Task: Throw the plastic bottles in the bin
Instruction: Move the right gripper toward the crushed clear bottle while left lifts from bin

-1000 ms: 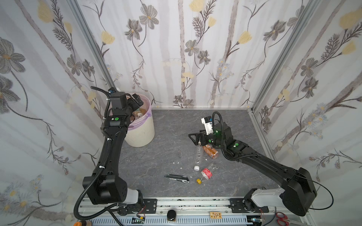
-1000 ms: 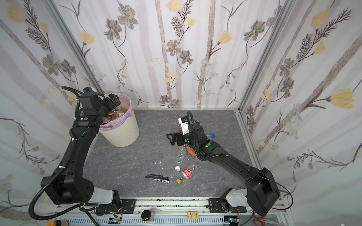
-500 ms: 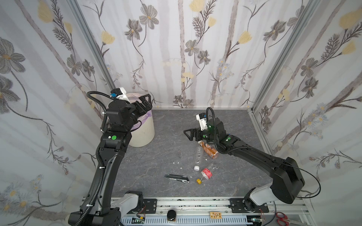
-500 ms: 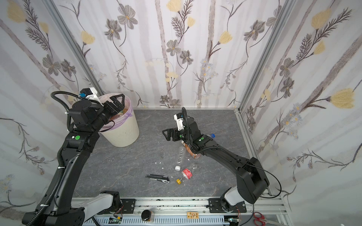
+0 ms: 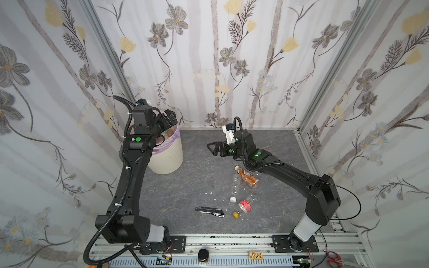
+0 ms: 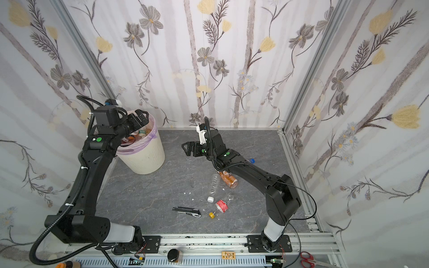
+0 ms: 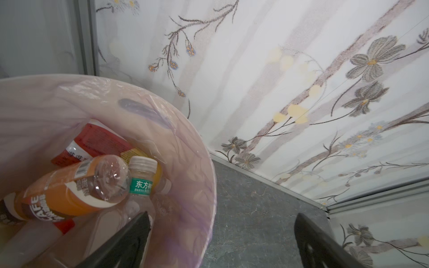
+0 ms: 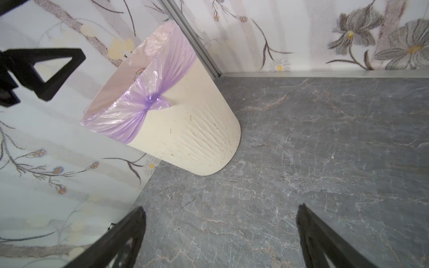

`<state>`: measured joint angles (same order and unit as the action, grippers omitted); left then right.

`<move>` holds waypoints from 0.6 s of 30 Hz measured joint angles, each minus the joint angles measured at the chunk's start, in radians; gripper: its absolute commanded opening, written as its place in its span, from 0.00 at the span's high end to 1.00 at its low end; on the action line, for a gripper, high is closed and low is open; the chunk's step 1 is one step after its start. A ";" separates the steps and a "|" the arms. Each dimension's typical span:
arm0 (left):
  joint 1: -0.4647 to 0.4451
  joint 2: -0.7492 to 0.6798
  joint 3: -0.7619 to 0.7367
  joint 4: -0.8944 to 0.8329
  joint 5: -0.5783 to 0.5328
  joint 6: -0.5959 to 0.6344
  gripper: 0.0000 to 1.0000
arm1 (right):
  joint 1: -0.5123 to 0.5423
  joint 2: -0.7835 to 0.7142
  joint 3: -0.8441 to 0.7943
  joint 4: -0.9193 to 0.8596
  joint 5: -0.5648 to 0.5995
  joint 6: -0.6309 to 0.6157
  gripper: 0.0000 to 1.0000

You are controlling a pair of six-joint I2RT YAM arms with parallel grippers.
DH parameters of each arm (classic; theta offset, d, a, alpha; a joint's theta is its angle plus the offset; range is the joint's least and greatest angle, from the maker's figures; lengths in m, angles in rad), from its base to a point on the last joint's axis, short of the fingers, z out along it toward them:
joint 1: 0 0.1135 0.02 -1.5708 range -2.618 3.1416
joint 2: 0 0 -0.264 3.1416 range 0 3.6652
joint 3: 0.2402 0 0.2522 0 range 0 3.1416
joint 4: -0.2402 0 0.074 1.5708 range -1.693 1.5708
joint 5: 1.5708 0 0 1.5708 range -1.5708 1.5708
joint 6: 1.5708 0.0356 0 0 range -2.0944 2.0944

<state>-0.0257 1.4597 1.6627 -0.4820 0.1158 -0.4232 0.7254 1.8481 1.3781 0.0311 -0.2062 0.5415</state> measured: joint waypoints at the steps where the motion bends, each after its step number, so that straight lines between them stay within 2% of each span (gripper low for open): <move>1: -0.006 0.034 0.039 -0.020 -0.019 0.025 0.01 | -0.001 -0.007 -0.013 -0.005 0.004 0.000 0.00; 3: -0.028 0.121 0.132 -0.071 -0.048 0.087 0.08 | -0.008 -0.034 -0.047 -0.023 0.008 0.000 0.00; 9: -0.084 0.328 0.320 -0.228 -0.177 0.212 0.22 | -0.029 -0.108 -0.125 -0.026 0.031 -0.001 0.00; 13: -0.131 0.439 0.431 -0.309 -0.259 0.256 0.34 | -0.042 -0.142 -0.164 -0.027 0.039 -0.005 0.00; 18: -0.190 0.540 0.536 -0.391 -0.356 0.289 0.42 | -0.056 -0.168 -0.199 -0.027 0.048 -0.011 0.00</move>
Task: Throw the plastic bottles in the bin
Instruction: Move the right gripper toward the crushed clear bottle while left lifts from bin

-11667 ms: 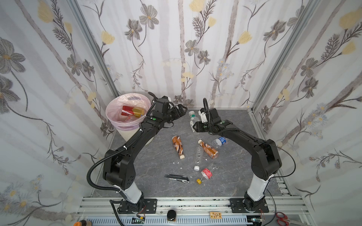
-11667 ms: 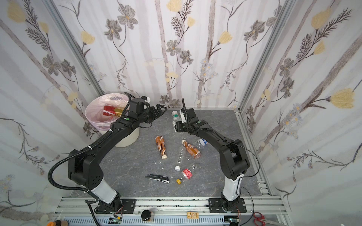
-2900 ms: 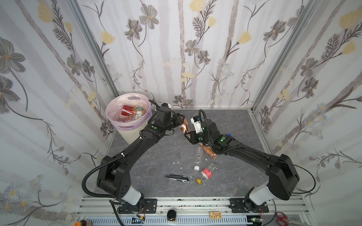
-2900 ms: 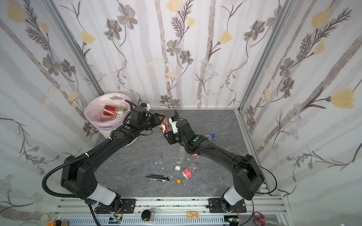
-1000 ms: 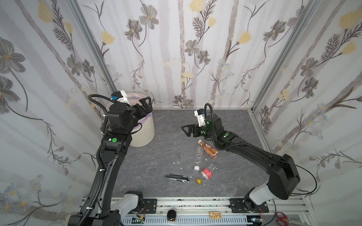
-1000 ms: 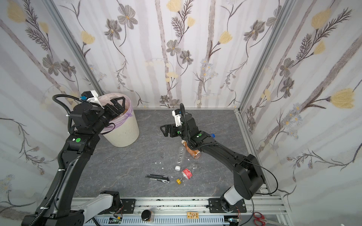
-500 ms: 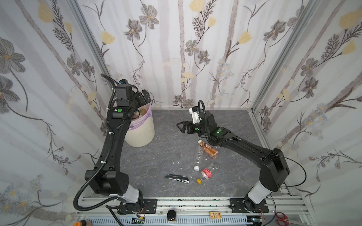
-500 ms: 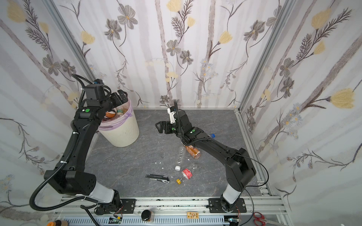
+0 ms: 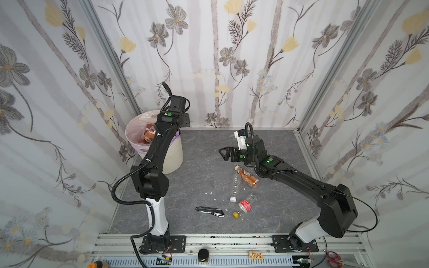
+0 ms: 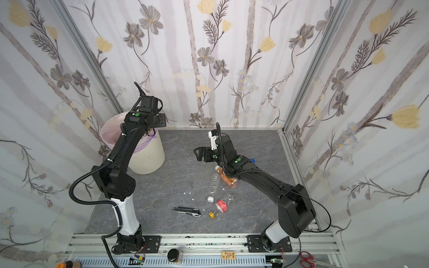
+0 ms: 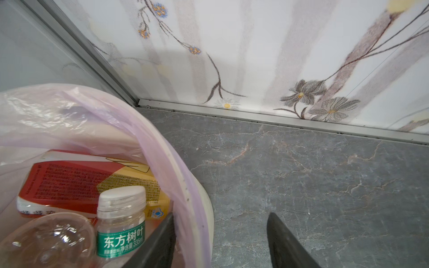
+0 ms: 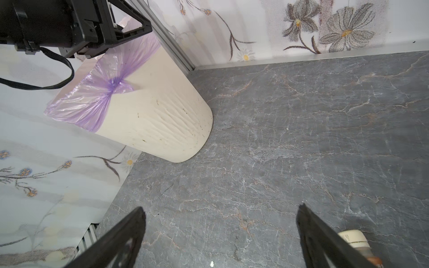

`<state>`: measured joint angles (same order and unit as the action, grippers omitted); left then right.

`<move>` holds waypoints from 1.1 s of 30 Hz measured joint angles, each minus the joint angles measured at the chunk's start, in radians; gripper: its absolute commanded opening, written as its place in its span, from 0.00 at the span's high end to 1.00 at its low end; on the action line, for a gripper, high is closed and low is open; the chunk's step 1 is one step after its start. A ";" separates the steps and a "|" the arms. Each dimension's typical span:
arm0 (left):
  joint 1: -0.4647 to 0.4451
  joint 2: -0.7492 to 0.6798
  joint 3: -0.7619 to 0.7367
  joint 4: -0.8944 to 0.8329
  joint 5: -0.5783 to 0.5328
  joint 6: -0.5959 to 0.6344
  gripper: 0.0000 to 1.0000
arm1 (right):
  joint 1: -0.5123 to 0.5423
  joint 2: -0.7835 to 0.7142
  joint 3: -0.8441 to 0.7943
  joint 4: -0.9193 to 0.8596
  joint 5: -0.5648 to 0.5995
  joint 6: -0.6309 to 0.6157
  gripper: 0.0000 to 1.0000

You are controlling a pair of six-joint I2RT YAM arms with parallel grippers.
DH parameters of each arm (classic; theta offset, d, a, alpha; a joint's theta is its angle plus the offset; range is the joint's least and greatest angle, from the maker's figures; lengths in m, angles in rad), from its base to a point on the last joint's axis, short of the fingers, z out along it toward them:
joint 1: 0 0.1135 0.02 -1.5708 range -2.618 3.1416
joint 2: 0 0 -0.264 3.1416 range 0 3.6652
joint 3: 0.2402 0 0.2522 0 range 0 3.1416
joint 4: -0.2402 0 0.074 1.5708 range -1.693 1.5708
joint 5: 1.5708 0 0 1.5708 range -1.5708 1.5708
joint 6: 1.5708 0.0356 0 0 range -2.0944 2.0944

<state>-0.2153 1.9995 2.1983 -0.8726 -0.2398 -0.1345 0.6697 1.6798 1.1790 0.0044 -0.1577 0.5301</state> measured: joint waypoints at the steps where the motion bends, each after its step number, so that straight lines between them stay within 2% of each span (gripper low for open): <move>1: -0.006 0.014 0.015 -0.012 -0.014 0.002 0.43 | -0.003 -0.006 -0.008 0.000 0.004 0.000 0.00; 7: -0.015 0.032 0.032 -0.058 -0.072 0.006 0.67 | -0.010 -0.024 -0.038 0.007 0.007 0.000 0.00; 12: -0.025 0.032 0.032 -0.072 -0.097 0.007 0.71 | -0.010 -0.027 -0.054 0.015 0.007 0.000 0.00; 18: -0.056 0.032 0.036 -0.093 -0.114 0.007 0.89 | -0.010 -0.056 -0.077 0.026 0.010 0.005 0.00; 26: -0.127 0.032 0.098 -0.162 -0.050 -0.018 0.96 | -0.013 -0.074 -0.090 0.043 0.035 0.012 0.00; 33: -0.217 0.036 0.159 -0.185 -0.017 -0.029 0.98 | -0.032 -0.128 -0.114 0.048 0.068 0.016 0.00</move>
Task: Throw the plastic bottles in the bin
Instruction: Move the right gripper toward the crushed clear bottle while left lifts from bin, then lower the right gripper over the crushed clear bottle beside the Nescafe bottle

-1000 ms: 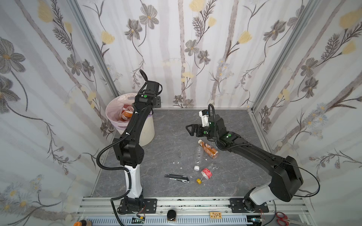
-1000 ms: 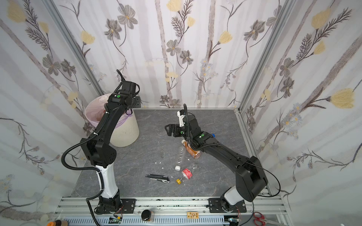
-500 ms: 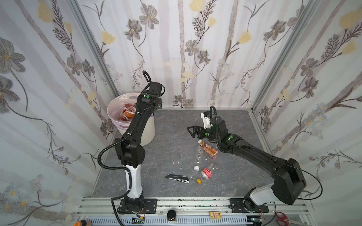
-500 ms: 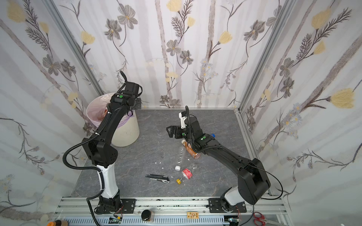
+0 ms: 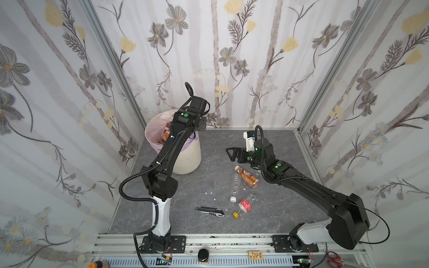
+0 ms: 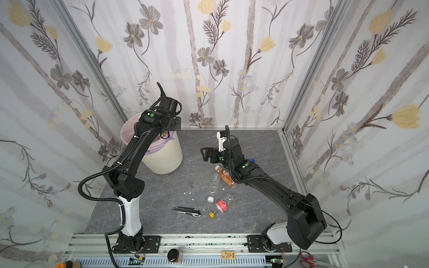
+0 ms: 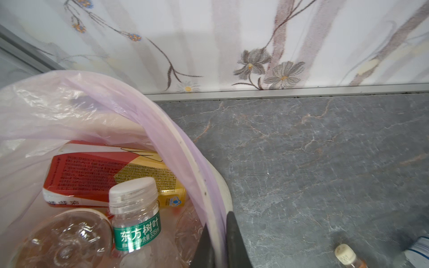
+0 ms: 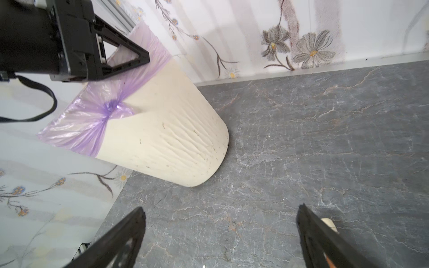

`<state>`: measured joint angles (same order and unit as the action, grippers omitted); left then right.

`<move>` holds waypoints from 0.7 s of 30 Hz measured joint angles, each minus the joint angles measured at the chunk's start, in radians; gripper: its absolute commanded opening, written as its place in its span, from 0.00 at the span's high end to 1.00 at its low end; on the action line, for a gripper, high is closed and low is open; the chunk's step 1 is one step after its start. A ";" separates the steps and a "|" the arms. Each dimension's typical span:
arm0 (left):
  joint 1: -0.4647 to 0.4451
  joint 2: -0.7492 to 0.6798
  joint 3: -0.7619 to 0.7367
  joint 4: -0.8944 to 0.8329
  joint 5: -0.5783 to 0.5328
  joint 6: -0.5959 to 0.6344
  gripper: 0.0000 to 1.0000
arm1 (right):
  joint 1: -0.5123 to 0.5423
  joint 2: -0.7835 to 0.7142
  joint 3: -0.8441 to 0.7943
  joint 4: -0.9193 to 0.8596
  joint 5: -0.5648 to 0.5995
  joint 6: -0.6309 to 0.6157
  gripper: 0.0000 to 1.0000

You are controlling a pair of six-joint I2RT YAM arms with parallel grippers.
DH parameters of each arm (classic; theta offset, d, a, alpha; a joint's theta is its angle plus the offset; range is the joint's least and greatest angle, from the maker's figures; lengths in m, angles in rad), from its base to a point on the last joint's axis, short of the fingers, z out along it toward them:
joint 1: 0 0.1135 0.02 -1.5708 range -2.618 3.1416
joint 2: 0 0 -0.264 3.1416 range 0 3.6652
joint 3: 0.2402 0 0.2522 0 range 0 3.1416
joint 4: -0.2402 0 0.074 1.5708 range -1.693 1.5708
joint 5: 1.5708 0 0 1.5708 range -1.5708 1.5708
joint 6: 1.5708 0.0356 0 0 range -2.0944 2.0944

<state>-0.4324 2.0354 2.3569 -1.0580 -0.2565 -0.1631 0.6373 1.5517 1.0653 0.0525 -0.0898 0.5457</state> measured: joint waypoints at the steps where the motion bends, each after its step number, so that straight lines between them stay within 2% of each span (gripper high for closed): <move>1: -0.021 0.006 0.015 -0.002 0.000 -0.001 0.98 | -0.007 -0.006 -0.006 0.000 0.009 0.001 0.00; 10: -0.167 0.123 0.131 -0.001 0.014 -0.001 0.98 | -0.068 -0.091 -0.104 -0.015 0.055 0.003 0.00; 18: -0.229 0.198 0.215 0.000 -0.006 0.005 0.98 | -0.115 -0.189 -0.232 -0.037 0.082 0.003 0.00; 21: -0.254 0.207 0.224 0.007 -0.020 0.006 0.94 | -0.132 -0.220 -0.270 -0.047 0.096 0.003 0.00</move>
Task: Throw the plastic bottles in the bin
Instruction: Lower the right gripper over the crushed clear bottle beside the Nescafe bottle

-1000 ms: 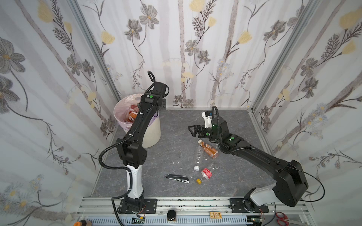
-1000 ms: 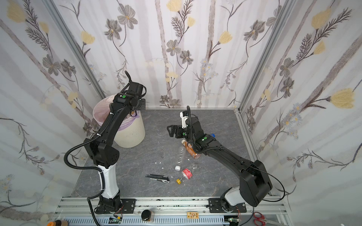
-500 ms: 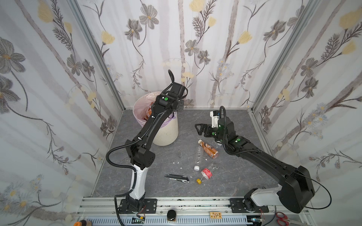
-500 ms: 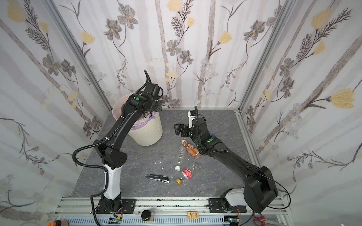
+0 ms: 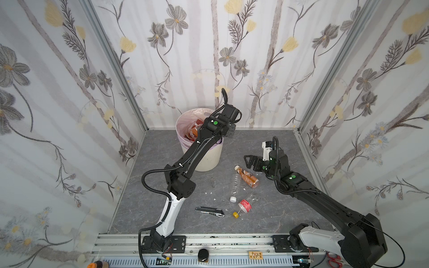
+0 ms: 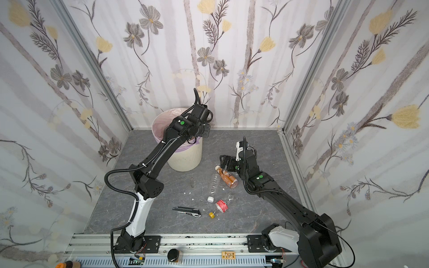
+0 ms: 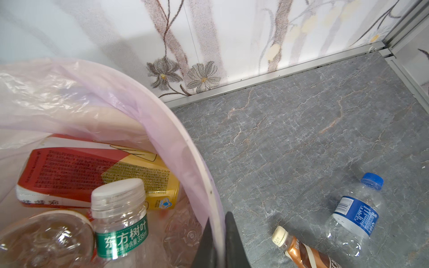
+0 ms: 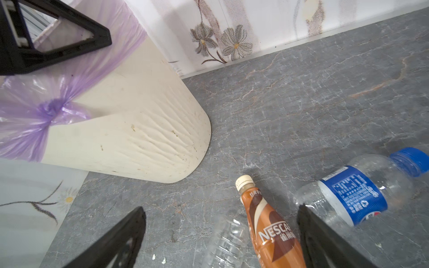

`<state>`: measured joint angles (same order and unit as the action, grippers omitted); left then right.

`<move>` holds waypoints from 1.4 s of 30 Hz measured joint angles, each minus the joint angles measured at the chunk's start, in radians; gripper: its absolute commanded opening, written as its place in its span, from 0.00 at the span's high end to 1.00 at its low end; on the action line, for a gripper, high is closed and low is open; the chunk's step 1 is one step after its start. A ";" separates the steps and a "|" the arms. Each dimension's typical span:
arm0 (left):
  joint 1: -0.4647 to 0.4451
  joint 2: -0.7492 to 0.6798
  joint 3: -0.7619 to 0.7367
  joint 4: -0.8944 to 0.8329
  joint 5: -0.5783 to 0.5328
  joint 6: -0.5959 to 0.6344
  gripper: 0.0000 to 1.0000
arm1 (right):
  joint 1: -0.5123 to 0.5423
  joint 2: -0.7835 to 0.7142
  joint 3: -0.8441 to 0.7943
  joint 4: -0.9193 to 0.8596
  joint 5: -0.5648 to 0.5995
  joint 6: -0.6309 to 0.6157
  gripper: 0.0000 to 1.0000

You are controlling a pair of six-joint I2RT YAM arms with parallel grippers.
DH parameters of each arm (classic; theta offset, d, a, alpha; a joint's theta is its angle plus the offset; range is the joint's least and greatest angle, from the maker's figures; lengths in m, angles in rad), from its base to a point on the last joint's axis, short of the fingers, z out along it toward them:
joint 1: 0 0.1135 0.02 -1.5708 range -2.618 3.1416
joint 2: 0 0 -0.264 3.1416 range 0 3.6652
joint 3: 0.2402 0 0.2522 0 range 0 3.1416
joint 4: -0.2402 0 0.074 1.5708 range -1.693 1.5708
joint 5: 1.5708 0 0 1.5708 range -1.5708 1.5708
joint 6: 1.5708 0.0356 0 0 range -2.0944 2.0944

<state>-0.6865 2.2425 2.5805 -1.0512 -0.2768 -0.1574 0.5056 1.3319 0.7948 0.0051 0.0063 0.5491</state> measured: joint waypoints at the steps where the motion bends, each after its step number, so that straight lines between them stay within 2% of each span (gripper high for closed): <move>1: -0.007 0.001 0.001 0.003 0.000 0.000 0.94 | -0.006 -0.007 -0.009 -0.001 0.001 0.000 0.00; 8: -0.024 0.002 0.003 0.026 -0.019 0.005 0.83 | -0.026 -0.026 -0.031 -0.003 0.008 0.000 0.00; 10: -0.023 0.002 0.006 0.029 -0.023 0.006 0.67 | -0.026 -0.032 -0.031 -0.003 0.008 0.000 0.00; 12: -0.024 -0.004 0.008 0.035 -0.030 0.007 0.59 | -0.027 -0.034 -0.031 -0.003 0.008 0.000 0.00; 14: -0.024 -0.013 0.010 0.039 -0.035 0.009 0.37 | -0.028 -0.034 -0.031 -0.005 0.008 0.000 0.00; 15: -0.024 -0.018 0.010 0.042 -0.038 0.013 0.31 | -0.029 -0.034 -0.031 -0.006 0.008 0.000 0.00; 18: -0.025 -0.033 0.013 0.051 -0.045 0.019 0.01 | -0.029 -0.034 -0.035 -0.007 0.011 0.000 0.00; 31: -0.039 -0.164 0.041 0.085 -0.070 0.045 0.00 | -0.029 -0.078 -0.126 -0.065 0.047 0.002 0.00; 36: -0.046 -0.240 0.040 0.094 -0.036 0.026 0.00 | -0.025 -0.109 -0.157 -0.133 0.087 0.042 0.00; 39: -0.067 -0.301 -0.005 0.122 -0.011 -0.001 0.00 | -0.012 -0.170 -0.225 -0.156 0.109 0.096 0.00; 42: -0.104 -0.376 -0.140 0.163 0.022 -0.024 0.00 | 0.018 -0.227 -0.303 -0.174 0.114 0.160 0.00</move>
<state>-0.7902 1.8664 2.4405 -0.8883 -0.2546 -0.1814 0.5232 1.1053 0.4919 -0.1684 0.1207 0.7094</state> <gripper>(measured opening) 0.997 0.995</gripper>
